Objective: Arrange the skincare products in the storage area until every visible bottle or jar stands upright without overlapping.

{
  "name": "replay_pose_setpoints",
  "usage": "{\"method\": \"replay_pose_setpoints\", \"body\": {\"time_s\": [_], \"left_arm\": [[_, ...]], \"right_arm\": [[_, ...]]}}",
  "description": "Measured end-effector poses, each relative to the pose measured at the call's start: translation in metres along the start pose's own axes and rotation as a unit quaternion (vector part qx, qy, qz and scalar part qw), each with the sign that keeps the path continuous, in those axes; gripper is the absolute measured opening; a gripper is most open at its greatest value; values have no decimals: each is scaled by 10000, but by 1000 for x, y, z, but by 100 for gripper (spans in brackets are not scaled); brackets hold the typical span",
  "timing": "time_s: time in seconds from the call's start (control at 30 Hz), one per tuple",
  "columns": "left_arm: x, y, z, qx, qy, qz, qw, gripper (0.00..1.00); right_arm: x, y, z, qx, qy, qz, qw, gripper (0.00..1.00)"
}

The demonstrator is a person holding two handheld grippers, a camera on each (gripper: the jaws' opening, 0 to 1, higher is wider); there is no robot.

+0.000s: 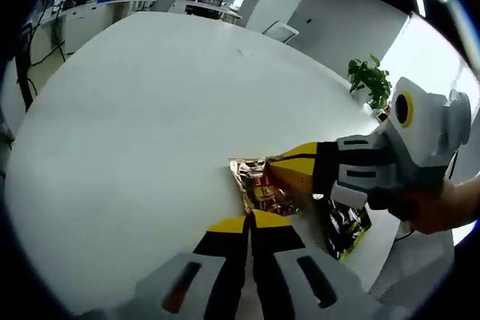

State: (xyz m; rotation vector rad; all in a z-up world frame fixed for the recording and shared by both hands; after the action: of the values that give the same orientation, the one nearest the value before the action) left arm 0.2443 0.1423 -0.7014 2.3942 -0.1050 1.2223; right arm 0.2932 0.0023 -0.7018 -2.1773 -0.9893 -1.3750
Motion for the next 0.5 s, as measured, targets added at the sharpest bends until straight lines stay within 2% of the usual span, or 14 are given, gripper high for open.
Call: {"method": "replay_pose_setpoints", "body": {"time_s": [0.1,0.23,0.3,0.33,0.43,0.5], "left_arm": [[3,5,0,-111,-29,803,9967,2],[9,7,0,-116,-43,1681,9857,4],[15,8,1,-63,96,1874,9822,6],[19,10,1,-91,166,2015,9793,11],[27,16,10,-430,326,2360,9703,17],[26,21,17,-559,238,2561,9647,16]], "right_arm": [[-1,0,1,10,-25,-120,9999,2],[-4,0,2,20,-34,-191,9998,1],[-3,0,2,21,-22,-180,9998,1],[-3,0,2,21,-20,-207,9998,1],[-4,0,3,2,-21,-192,9998,2],[-4,0,3,-9,-15,-190,9998,1]]}}
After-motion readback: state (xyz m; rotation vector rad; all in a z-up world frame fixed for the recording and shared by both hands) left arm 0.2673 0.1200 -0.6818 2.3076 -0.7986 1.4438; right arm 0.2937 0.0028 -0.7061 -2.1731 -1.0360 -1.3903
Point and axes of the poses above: the point that each gripper's makers call its tool centre point, and the gripper's own axes: z roughly forward along the fingers, y roughly to its right, x roughly out of its top, the point moved 9 cm from there along -z, roughly backward along the fingers, and after that the axes turned 14 degrees about y, right-handed, at the moved point
